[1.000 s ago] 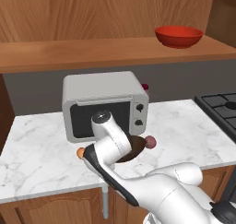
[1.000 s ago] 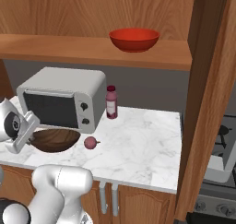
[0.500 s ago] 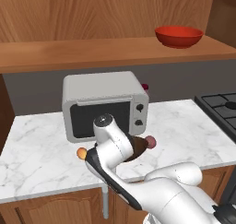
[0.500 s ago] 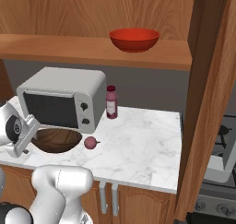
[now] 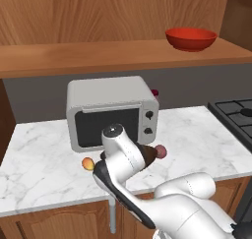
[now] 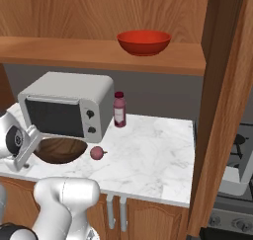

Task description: Pick both bowls and place them on the counter. Then place the mango in one bowl and place the onion in the other bowl.

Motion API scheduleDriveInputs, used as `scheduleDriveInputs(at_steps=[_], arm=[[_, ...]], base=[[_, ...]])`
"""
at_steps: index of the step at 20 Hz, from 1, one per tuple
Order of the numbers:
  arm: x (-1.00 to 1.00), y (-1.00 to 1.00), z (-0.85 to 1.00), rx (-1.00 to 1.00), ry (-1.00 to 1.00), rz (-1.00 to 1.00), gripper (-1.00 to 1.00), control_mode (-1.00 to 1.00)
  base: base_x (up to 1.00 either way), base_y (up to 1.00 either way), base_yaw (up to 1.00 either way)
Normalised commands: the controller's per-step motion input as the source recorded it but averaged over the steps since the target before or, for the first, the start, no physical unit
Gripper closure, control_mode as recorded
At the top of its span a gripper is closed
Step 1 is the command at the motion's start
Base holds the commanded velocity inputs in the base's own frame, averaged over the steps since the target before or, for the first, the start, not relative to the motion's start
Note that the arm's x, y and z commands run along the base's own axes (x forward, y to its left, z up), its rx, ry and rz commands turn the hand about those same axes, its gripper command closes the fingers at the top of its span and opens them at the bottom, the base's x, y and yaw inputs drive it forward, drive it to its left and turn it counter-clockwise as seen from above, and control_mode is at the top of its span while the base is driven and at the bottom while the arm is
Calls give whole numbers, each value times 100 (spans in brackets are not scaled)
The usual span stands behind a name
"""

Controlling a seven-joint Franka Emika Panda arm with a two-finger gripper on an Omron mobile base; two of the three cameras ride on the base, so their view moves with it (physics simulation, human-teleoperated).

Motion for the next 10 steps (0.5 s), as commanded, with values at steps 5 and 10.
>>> scheduleDriveInputs(at_steps=[5,10], arm=[[-38,0,0,0,4,-10,-100,-100],[-30,0,0,0,12,-14,-100,-100]], base=[[0,0,0],[0,0,0]])
